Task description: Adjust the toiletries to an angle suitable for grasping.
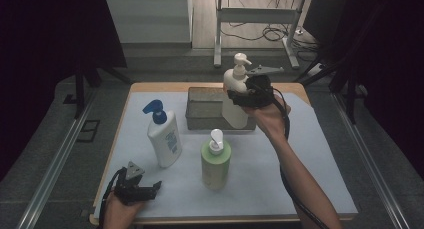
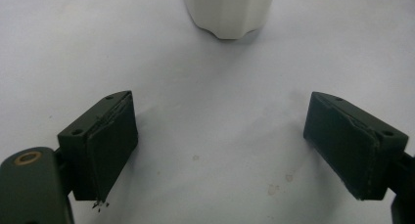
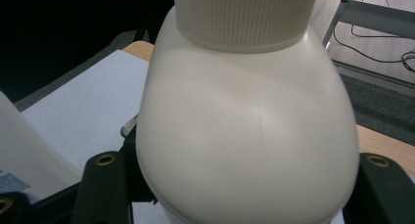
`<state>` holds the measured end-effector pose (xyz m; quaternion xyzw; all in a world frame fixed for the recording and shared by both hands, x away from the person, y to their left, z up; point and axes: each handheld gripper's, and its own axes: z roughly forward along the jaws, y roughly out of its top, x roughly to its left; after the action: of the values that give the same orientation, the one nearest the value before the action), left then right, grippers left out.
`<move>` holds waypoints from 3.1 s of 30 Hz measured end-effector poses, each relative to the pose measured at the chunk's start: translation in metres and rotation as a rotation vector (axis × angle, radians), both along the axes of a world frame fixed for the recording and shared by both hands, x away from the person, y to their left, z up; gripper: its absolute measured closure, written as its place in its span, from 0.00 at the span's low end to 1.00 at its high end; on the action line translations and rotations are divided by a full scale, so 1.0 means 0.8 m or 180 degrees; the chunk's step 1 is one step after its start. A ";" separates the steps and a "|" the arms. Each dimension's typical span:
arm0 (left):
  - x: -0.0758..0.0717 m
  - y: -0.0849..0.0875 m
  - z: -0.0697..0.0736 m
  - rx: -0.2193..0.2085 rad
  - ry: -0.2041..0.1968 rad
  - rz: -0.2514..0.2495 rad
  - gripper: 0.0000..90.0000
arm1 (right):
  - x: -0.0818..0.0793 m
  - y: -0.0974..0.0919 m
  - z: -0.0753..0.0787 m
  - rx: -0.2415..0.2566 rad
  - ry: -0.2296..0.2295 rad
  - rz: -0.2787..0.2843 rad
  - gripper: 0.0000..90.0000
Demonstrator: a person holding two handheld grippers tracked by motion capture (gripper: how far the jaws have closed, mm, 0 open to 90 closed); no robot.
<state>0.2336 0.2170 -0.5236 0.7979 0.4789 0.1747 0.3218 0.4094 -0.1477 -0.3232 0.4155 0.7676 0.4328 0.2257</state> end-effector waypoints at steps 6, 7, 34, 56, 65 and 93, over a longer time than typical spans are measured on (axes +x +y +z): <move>0.000 0.000 0.000 -0.0002 0.0001 0.0002 0.14 | 0.012 0.011 -0.002 0.0015 -0.0007 -0.0035 0.41; 0.000 0.000 0.000 -0.0001 0.0001 0.0000 0.14 | 0.014 0.012 -0.002 0.0022 -0.0007 -0.0039 0.41; 0.000 0.000 0.000 -0.0002 0.0003 -0.0001 0.14 | 0.072 0.047 -0.024 0.0031 -0.0064 -0.0207 0.41; 0.000 0.000 0.000 -0.0010 -0.0001 0.0001 0.14 | 0.092 0.060 -0.064 -0.0029 -0.0018 -0.0218 0.41; 0.000 0.000 0.000 -0.0009 0.0000 0.0004 0.14 | 0.089 0.060 -0.081 -0.0008 0.0073 -0.0200 0.41; 0.000 0.000 0.000 -0.0006 0.0000 0.0005 0.14 | 0.076 0.057 -0.116 -0.0078 0.0129 -0.0158 0.40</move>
<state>0.2335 0.2169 -0.5237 0.7972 0.4797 0.1744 0.3225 0.4703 -0.1019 -0.4162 0.4403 0.7667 0.4091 0.2258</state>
